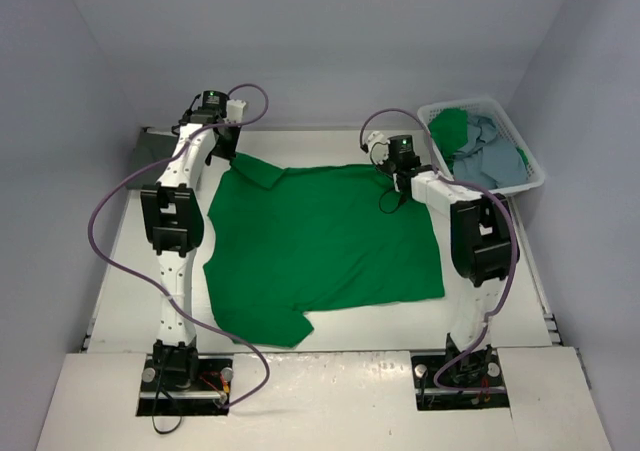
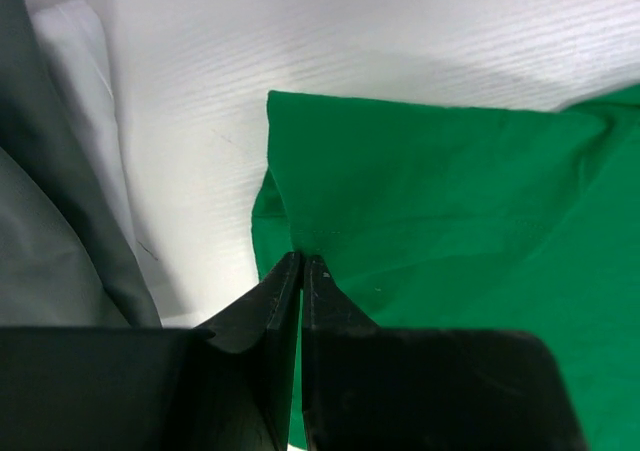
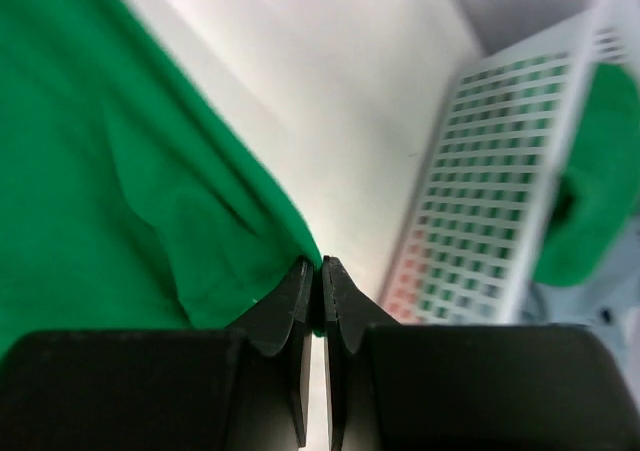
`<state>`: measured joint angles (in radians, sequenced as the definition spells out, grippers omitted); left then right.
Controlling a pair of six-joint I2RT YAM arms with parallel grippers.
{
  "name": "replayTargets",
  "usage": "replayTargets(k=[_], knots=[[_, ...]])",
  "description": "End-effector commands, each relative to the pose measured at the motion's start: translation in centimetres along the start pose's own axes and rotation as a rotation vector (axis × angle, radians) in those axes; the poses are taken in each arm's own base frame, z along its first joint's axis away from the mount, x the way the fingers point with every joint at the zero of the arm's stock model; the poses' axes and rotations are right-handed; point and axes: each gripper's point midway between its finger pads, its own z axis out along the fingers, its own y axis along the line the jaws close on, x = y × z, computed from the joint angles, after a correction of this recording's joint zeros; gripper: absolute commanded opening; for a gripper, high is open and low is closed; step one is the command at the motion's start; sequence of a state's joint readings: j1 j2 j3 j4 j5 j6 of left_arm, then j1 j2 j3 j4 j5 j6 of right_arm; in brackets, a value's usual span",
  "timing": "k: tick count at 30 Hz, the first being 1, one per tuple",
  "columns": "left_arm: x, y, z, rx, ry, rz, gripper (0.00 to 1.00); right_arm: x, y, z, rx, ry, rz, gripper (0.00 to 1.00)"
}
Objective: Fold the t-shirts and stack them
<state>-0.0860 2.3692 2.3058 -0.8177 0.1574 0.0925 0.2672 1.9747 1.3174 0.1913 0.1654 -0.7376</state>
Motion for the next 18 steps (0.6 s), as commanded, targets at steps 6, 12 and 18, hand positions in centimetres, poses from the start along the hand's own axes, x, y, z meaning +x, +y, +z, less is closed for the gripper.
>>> replayTargets(k=[6,12,18], knots=[[-3.7,-1.4,-7.8,0.035,-0.141,-0.007,0.0,-4.6,-6.0,-4.3,0.1,-0.142,-0.004,0.0],[-2.5,-2.3,-9.6,0.071,-0.128,-0.01,0.0,-3.6,-4.4,-4.6,0.048,-0.146,-0.094,0.0],[-1.4,-3.5,-11.4,0.12,-0.109,-0.013,0.0,-2.4,-2.5,-5.0,0.004,-0.137,-0.185,0.0]])
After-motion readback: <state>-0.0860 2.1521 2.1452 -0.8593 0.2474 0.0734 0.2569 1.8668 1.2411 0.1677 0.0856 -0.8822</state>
